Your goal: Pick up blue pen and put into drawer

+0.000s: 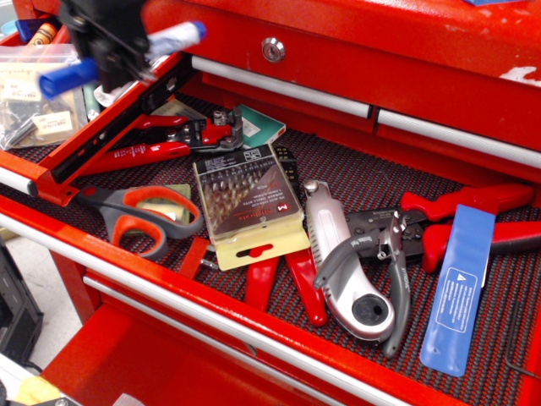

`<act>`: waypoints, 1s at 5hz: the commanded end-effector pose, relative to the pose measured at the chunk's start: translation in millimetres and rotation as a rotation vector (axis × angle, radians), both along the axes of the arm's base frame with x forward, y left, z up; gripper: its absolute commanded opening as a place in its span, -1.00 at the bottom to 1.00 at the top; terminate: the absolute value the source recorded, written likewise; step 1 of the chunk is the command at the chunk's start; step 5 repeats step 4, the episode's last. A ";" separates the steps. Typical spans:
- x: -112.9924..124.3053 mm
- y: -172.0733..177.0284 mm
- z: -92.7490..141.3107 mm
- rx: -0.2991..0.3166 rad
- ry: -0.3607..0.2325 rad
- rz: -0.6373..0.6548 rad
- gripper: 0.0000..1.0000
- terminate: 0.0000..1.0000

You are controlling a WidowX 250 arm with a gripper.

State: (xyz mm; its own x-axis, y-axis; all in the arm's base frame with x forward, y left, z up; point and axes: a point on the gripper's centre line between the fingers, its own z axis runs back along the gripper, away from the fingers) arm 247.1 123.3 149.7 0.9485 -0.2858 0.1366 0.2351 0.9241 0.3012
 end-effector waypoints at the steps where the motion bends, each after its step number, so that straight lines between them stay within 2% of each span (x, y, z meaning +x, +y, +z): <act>1: 1.5 52.5 0.7 -0.034 -0.045 -0.030 -1.00 -1.00; 2: 1.5 52.5 0.7 -0.034 -0.045 -0.030 1.00 -1.00; 3: 1.5 52.5 0.7 -0.034 -0.045 -0.030 1.00 -1.00; 4: 1.5 52.5 0.7 -0.034 -0.045 -0.030 1.00 1.00; 5: 1.5 52.5 0.7 -0.034 -0.045 -0.030 1.00 1.00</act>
